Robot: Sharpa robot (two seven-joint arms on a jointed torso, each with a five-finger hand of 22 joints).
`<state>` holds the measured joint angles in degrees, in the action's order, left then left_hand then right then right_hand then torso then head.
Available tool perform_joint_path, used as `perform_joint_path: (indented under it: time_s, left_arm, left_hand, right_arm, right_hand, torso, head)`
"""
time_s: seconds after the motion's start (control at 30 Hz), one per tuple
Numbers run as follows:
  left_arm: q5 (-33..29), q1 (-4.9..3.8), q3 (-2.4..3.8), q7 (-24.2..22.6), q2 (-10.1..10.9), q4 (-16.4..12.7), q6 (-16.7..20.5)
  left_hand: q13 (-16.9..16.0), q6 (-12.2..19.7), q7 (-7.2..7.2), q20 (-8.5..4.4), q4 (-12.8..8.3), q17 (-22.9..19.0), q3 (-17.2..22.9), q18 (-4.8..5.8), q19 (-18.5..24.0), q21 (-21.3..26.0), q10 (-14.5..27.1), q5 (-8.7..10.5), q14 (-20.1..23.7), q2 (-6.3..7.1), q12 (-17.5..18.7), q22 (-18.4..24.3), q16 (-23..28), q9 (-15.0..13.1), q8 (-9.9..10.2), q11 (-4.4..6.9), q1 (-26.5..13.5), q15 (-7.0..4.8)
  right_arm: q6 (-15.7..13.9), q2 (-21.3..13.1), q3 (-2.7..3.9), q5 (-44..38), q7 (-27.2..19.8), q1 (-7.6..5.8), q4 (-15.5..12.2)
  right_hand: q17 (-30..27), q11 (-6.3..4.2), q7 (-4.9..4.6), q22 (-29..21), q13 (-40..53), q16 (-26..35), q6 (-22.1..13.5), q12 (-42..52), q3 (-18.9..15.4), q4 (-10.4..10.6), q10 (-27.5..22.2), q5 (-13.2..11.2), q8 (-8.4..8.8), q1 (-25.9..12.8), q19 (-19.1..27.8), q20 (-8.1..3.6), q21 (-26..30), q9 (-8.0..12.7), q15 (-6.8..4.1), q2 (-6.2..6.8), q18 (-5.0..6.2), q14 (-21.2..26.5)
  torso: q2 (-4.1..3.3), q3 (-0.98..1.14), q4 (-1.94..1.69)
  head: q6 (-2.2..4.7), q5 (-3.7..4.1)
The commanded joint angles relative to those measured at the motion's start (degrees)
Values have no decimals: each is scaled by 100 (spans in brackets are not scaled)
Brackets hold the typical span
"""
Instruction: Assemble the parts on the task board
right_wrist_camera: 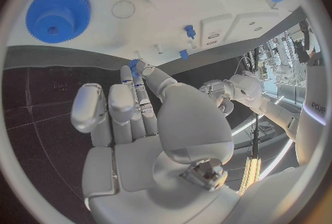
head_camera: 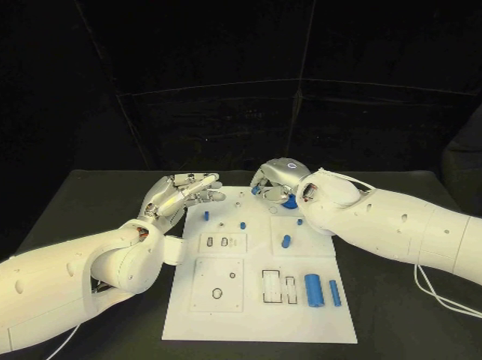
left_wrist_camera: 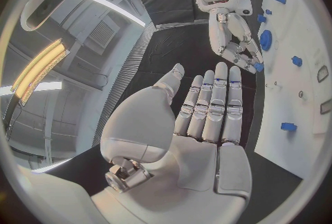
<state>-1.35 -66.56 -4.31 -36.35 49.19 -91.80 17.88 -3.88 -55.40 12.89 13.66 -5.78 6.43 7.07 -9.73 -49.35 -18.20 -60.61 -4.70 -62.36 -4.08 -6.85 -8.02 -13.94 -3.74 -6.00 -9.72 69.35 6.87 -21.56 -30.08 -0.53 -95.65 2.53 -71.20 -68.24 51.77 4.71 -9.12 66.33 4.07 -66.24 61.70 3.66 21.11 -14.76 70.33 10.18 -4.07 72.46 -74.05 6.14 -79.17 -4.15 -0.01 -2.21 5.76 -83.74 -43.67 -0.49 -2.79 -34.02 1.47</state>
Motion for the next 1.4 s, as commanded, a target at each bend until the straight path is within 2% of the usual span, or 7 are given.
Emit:
perform_joint_path:
  time_s: [0.03,0.2,0.3,0.57,0.73,1.07,1.4]
  left_arm:
    - [42,-14,3,-27,11,-14,-95]
    - [42,-24,3,-23,5,-17,-96]
    - [42,-31,3,-21,7,-24,-95]
    - [42,-42,3,-17,-19,-13,-98]
    - [42,-54,3,-14,-27,-15,-97]
    - [42,-62,3,-17,-40,-9,-105]
    - [41,-71,3,-15,-39,-2,-117]
  left_hand:
    - [9,-25,19,-2,-20,7,0,-81,-55,-15,-29,20,-42,-3,21,6,28,6,29,1,-48,18]
    - [9,-25,19,-2,-20,7,0,-81,-55,-15,-29,20,-42,-4,22,6,29,6,30,1,-48,18]
    - [9,-25,19,-2,-20,7,0,-81,-55,-15,-29,20,-42,-4,22,6,29,6,30,1,-48,18]
    - [9,-25,19,-2,-20,7,0,-81,-55,-15,-29,20,-42,-4,22,6,29,6,30,1,-48,18]
    - [9,-25,19,-2,-20,7,0,-81,-55,-15,-29,20,-42,-4,22,6,29,6,30,1,-48,18]
    - [9,-26,19,-2,-21,8,3,-81,-58,-12,-29,21,-43,-8,27,9,34,5,33,0,-52,19]
    - [9,-26,19,-2,-21,8,3,-81,-58,-12,-29,21,-43,-8,27,9,34,5,33,0,-52,19]
  right_arm:
    - [-182,94,5,52,16,-23,109]
    - [-155,247,6,63,41,-31,279]
    - [-130,321,6,66,53,-35,342]
    - [-3,507,6,69,85,-39,496]
    - [122,606,6,51,110,-40,590]
    - [310,685,5,7,186,-41,662]
    - [305,689,5,-163,483,-41,685]
  right_hand:
    - [14,5,3,10,2,-47,24,7,23,22,32,-25,-12,-44,-40,3,-40,-2,-6,36,-88,-113]
    - [23,8,2,21,0,-61,22,4,29,42,26,-41,-6,-61,-44,6,-47,0,-3,42,-89,-112]
    - [30,9,1,27,-1,-72,17,2,34,54,21,-55,-1,-70,-45,8,-51,2,-2,50,-90,-111]
    - [46,9,6,37,-5,-89,9,-4,44,66,6,-67,7,-76,-48,11,-58,5,0,57,-92,-111]
    - [46,9,6,37,-5,-89,9,-4,44,66,6,-67,7,-76,-48,11,-58,5,0,57,-92,-111]
    - [63,11,7,58,-8,-107,-1,-8,55,76,-11,-74,16,-80,-58,13,-69,8,2,68,-95,-111]
    - [25,25,3,59,-20,-108,-38,-16,70,120,-88,-84,34,-124,-45,24,-74,16,14,137,-94,-90]
  torso:
    - [-40,-8,-33]
    - [-59,-17,-56]
    - [-71,-7,-42]
    - [-91,-7,-59]
    - [-108,-15,-73]
    - [-102,-16,-67]
    - [-105,-14,-60]
  head:
    - [19,-1]
    - [11,5]
    - [19,-7]
    - [9,-1]
    - [-1,13]
    - [-41,-17]
    - [-55,-25]
